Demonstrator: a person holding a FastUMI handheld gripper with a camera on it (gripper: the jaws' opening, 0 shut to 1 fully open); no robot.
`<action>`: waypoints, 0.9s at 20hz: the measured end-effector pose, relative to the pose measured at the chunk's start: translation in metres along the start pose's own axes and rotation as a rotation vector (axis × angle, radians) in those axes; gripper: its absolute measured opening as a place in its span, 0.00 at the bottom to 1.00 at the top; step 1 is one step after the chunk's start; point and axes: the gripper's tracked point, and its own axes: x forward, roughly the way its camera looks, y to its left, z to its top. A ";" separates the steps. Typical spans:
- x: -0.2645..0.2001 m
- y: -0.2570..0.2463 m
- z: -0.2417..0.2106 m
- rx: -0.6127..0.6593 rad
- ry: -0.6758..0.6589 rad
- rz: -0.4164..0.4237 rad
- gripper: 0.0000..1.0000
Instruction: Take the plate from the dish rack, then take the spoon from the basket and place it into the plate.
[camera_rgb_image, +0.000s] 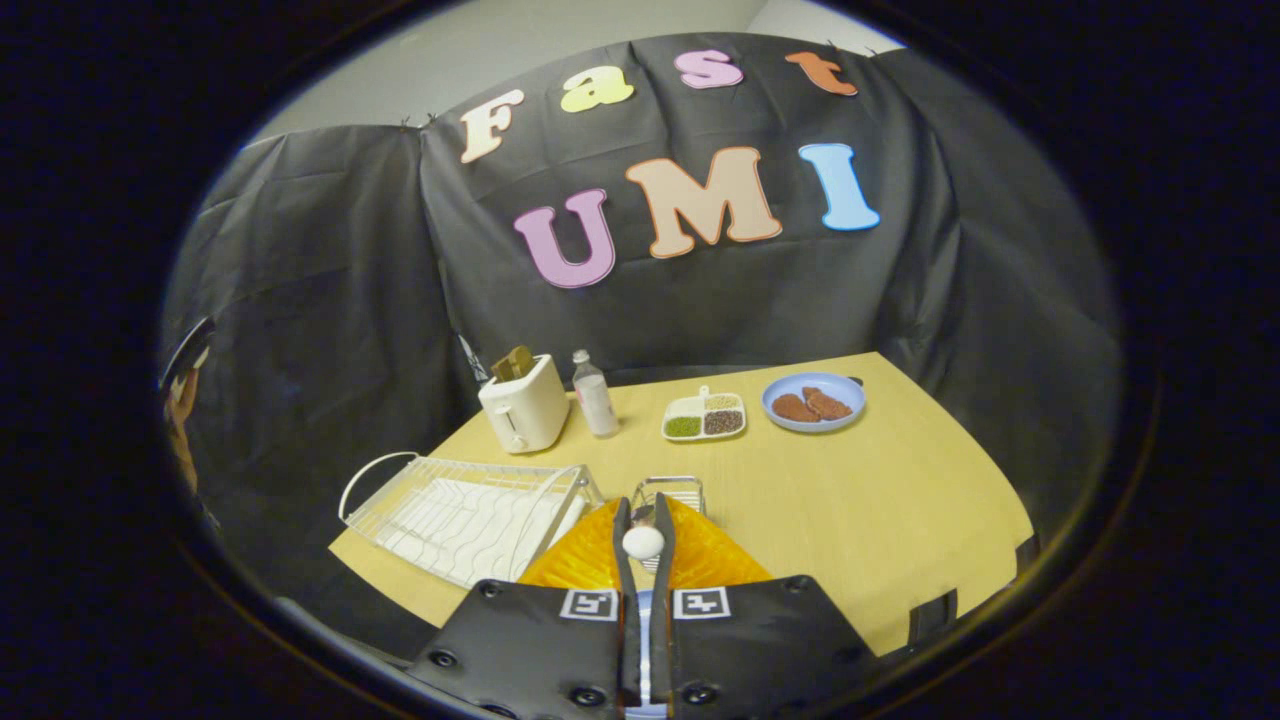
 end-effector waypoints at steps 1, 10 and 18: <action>-0.005 0.001 -0.001 0.000 0.003 0.011 0.06; -0.033 -0.005 -0.036 0.047 0.045 0.057 0.06; -0.037 -0.019 -0.084 0.070 0.135 0.056 0.06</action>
